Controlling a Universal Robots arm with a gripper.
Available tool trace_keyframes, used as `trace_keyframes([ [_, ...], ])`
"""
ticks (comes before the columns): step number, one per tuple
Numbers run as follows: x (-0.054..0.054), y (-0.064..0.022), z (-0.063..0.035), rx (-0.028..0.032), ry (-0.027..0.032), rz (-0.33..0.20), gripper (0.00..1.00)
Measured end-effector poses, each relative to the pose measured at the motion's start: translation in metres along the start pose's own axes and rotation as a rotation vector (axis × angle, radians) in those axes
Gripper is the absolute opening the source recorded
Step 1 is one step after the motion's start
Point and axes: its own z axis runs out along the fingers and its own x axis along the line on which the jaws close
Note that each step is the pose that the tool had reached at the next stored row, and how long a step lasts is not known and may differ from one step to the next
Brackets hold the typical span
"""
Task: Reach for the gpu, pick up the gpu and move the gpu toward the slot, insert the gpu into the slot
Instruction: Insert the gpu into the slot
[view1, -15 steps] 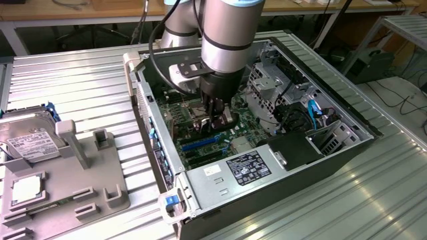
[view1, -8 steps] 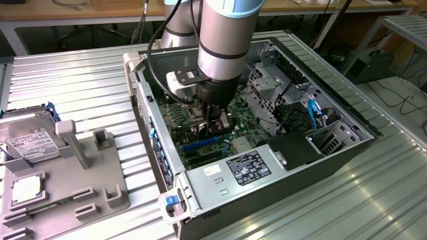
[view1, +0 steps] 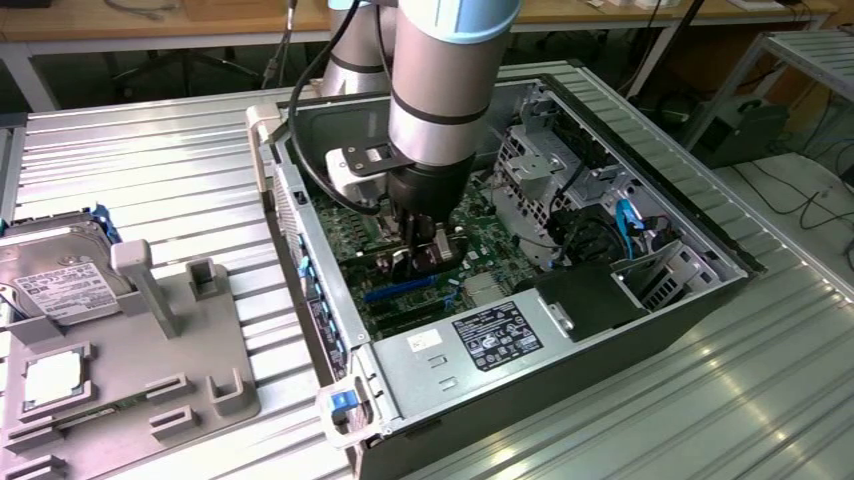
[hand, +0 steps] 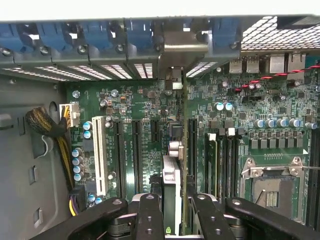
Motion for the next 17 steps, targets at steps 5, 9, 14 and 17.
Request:
trace_keyframes([
  [5,0.0000,0.0002,0.0004,0.0000,-0.0001,0.000,0.27],
  [9,0.0001,0.0006,0.0013,-0.0011,0.0001,0.000,0.27],
  [14,0.0001,0.0010,0.0033,-0.0025,-0.0001,0.000,0.27],
  [17,0.0001,0.0013,0.0048,-0.0031,-0.0001,0.000,0.27],
])
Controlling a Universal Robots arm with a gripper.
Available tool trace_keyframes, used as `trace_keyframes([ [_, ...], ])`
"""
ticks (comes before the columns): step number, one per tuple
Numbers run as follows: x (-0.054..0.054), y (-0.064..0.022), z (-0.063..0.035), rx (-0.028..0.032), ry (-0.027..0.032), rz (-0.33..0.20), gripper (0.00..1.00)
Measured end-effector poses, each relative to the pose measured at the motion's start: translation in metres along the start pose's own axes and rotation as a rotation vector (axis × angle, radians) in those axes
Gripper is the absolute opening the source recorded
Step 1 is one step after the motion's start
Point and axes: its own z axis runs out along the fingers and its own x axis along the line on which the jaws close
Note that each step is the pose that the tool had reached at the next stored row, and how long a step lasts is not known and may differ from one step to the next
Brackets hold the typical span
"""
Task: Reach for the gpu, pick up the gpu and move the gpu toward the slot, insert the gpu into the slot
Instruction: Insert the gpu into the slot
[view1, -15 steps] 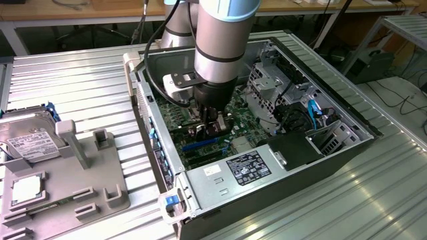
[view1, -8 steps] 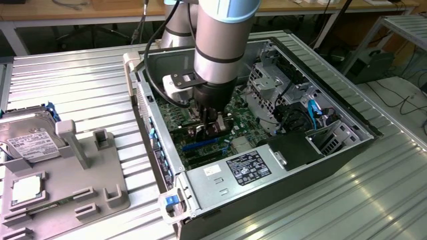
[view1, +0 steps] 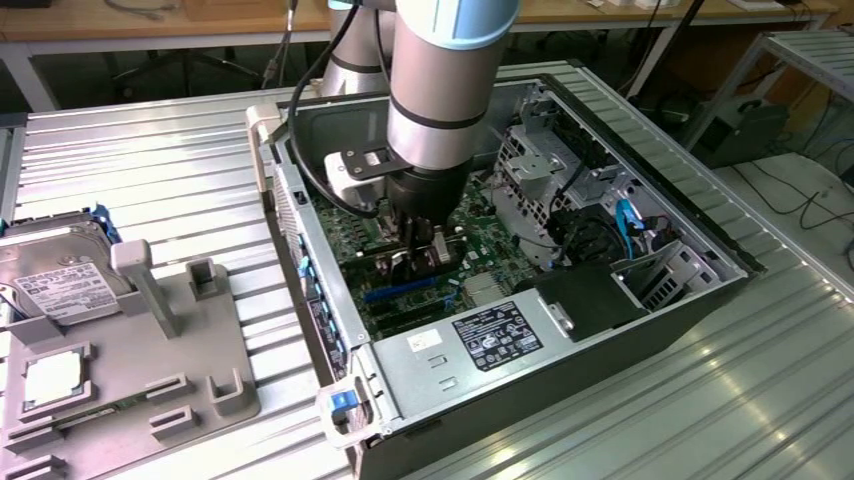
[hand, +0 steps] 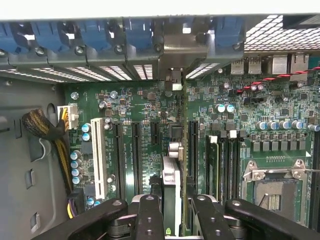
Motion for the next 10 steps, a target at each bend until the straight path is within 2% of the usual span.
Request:
trace_keyframes([
  [8,0.0001,0.0004,0.0040,-0.0026,-0.0016,0.000,0.27],
  [10,0.0001,0.0005,0.0061,-0.0059,-0.0023,0.000,0.27],
])
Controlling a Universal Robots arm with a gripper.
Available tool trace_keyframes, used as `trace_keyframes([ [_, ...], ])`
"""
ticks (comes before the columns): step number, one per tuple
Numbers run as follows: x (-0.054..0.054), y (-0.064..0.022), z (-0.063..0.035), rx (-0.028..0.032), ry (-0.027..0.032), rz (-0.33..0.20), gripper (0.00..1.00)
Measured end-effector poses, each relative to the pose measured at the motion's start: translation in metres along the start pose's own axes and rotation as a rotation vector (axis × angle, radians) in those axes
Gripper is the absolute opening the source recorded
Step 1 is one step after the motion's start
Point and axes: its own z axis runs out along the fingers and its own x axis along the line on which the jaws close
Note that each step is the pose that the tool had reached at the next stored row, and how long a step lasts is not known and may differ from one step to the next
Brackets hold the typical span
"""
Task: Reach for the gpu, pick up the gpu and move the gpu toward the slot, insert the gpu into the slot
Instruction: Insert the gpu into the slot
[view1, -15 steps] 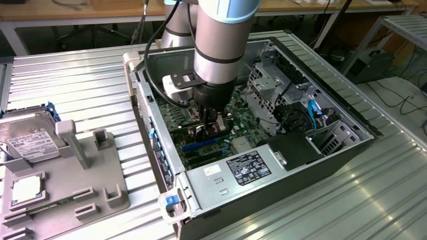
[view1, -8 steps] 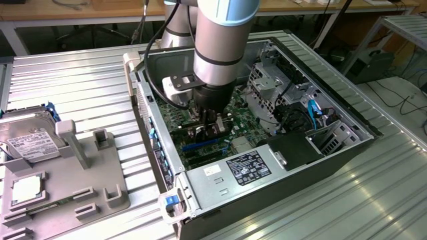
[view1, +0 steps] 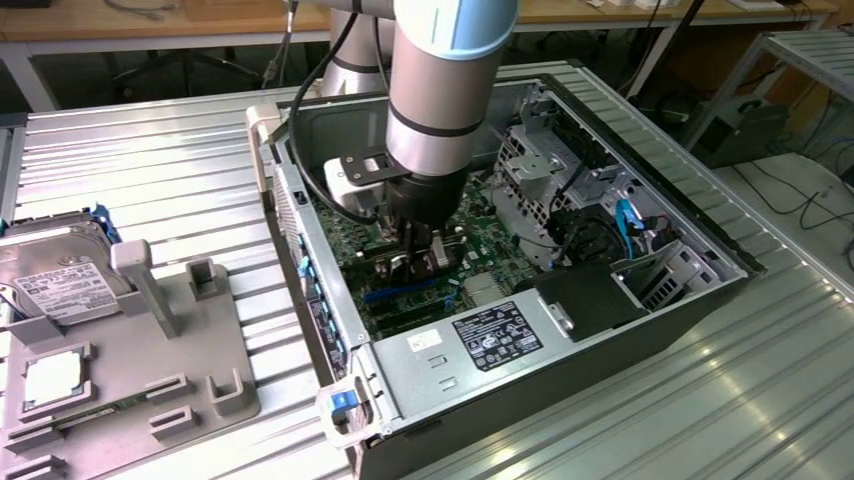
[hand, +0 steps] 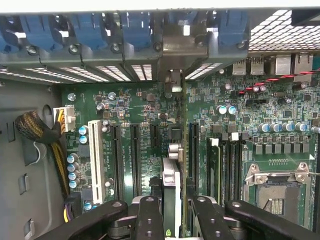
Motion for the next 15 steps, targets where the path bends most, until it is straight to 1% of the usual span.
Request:
trace_keyframes([
  [5,0.0000,0.0000,0.0001,0.0000,-0.0002,0.000,0.27],
  [7,0.0000,0.0000,0.0001,-0.0013,-0.0002,0.000,0.27],
  [9,0.0000,-0.0001,0.0002,-0.0054,-0.0002,0.000,0.27],
  [12,0.0000,-0.0001,0.0002,-0.0138,0.0000,0.000,0.27],
  [14,0.0000,-0.0003,0.0002,-0.0232,0.0002,0.000,0.27],
  [15,0.0000,-0.0002,0.0002,-0.0248,0.0002,0.000,0.27],
])
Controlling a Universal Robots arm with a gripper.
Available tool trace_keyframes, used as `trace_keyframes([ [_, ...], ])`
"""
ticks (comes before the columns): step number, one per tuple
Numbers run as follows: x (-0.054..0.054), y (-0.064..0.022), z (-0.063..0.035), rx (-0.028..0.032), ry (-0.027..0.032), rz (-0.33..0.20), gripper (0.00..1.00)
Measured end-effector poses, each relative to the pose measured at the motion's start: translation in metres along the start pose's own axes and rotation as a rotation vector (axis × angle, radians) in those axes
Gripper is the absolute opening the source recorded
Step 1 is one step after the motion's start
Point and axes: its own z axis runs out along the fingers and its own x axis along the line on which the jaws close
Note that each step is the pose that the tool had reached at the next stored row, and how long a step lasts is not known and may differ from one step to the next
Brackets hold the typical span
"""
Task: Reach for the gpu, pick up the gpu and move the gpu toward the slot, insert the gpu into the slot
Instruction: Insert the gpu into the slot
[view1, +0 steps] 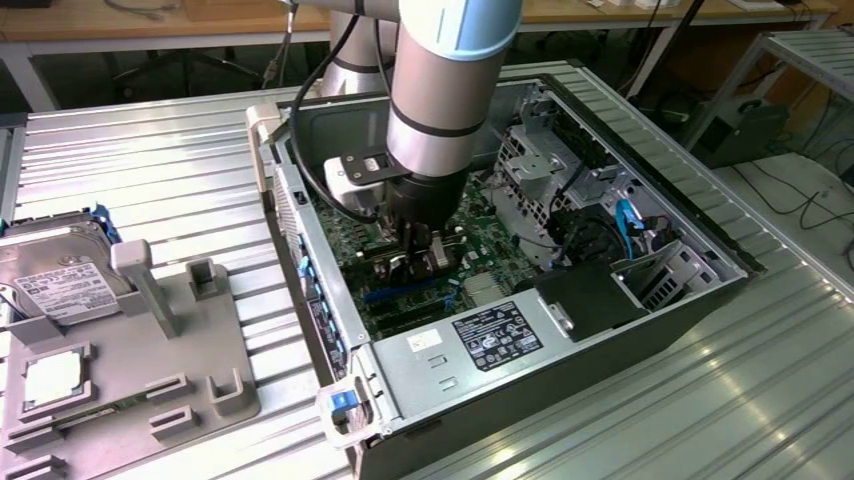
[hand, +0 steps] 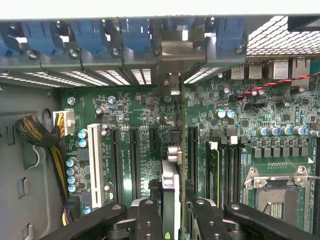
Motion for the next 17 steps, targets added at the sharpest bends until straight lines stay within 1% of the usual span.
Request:
trace_keyframes([
  [4,0.0000,0.0001,0.0000,-0.0005,0.0004,0.000,0.27],
  [12,0.0001,0.0002,0.0040,-0.0032,0.0005,0.000,0.27],
  [17,0.0001,0.0002,0.0049,-0.0033,0.0002,0.000,0.27],
])
